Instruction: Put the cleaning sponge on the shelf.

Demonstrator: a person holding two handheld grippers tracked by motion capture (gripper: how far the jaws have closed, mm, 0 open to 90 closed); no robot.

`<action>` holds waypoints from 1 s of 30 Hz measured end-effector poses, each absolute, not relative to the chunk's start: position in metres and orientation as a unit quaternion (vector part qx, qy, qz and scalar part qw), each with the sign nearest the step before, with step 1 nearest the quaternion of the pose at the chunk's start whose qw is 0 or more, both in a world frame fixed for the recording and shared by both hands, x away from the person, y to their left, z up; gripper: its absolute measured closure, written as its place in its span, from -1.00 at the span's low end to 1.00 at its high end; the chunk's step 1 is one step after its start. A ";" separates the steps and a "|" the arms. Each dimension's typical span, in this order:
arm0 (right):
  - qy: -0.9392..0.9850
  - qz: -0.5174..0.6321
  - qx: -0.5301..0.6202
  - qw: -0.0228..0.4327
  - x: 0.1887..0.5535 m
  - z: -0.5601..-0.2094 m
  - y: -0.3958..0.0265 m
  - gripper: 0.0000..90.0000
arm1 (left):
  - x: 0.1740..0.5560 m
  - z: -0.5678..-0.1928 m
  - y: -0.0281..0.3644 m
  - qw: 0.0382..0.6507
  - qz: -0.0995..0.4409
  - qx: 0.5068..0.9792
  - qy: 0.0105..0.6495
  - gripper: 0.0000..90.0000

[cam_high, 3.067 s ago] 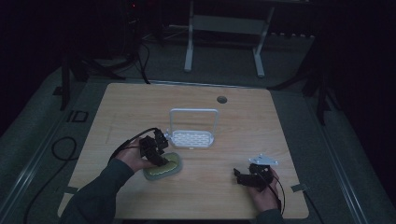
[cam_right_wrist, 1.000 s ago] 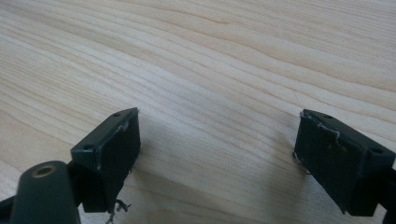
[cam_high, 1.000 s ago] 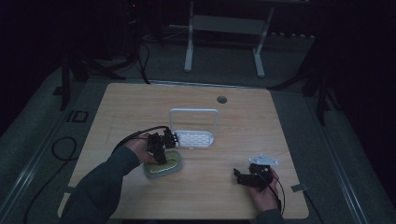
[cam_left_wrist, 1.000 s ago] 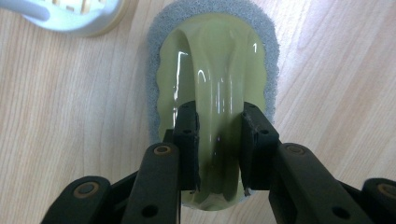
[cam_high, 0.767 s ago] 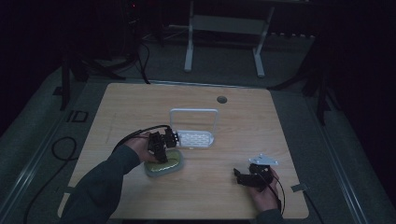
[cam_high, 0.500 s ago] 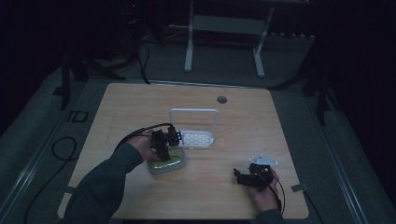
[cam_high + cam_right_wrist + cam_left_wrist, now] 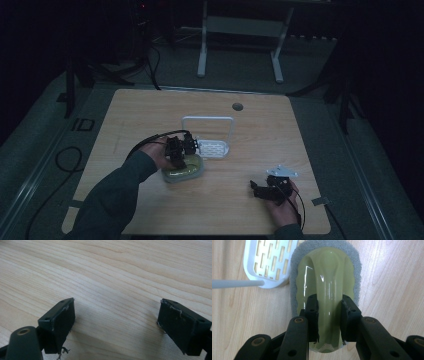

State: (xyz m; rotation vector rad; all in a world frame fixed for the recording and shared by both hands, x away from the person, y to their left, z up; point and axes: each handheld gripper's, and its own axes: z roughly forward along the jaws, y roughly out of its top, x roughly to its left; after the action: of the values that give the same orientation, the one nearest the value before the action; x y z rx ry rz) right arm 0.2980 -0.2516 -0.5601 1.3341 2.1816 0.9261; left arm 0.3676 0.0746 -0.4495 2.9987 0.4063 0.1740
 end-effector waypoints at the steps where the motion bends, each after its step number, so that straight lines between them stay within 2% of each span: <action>1: 0.784 0.333 0.480 0.209 0.298 -0.560 -0.252 -0.69 | 0.368 -0.449 0.074 0.056 0.061 0.987 0.135 0.59; 30: 0.784 0.333 0.480 0.209 0.298 -0.560 -0.252 -0.69 | 0.374 -0.440 0.057 0.069 0.095 0.988 0.100 0.59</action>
State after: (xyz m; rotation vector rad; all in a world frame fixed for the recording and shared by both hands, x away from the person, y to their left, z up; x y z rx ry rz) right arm 0.2980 -0.2515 -0.5601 1.3351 2.1810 0.9269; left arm 0.3739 0.0565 -0.4397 2.9746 0.3020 0.2874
